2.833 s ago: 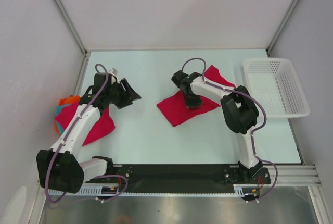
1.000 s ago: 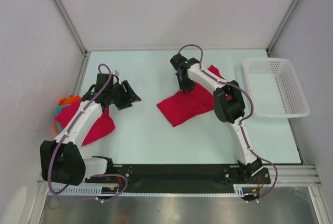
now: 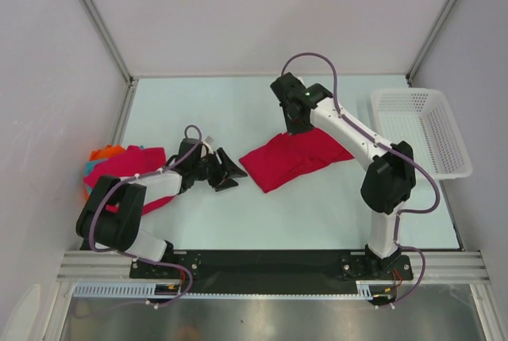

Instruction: Fold and stack the t-shirts

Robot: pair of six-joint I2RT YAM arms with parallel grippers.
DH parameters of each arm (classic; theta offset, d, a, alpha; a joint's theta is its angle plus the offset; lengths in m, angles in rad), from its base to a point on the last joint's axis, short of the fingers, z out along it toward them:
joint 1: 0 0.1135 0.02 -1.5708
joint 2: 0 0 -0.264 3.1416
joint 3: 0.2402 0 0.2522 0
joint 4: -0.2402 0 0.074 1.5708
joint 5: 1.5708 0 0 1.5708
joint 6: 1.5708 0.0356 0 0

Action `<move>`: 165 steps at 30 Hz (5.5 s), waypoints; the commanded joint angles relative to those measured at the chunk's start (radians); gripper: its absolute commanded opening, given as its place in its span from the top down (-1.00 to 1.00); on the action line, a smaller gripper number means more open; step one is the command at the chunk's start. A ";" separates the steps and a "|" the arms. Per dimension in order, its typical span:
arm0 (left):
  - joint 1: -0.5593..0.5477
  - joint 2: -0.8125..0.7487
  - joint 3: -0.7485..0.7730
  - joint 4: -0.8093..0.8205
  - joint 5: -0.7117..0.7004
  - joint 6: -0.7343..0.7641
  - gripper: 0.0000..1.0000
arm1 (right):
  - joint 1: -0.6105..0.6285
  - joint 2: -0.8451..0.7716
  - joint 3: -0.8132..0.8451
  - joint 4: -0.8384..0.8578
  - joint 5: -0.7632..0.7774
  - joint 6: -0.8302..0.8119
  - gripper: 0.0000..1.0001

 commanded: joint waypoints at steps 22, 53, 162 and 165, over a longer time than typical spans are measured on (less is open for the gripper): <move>-0.163 0.288 -0.153 0.767 -0.170 -0.466 -0.19 | -0.018 -0.248 -0.106 -0.096 0.092 0.017 0.38; -0.162 0.001 0.042 0.237 -0.328 -0.202 0.89 | -0.033 -0.426 -0.216 -0.092 0.086 0.024 0.38; -0.248 -0.560 0.185 -0.592 -0.446 -0.005 0.54 | -0.044 -0.591 -0.410 0.008 -0.026 0.021 0.35; -0.248 -0.719 0.075 -0.647 -0.491 -0.094 0.53 | -0.050 -0.578 -0.413 0.022 -0.032 0.006 0.35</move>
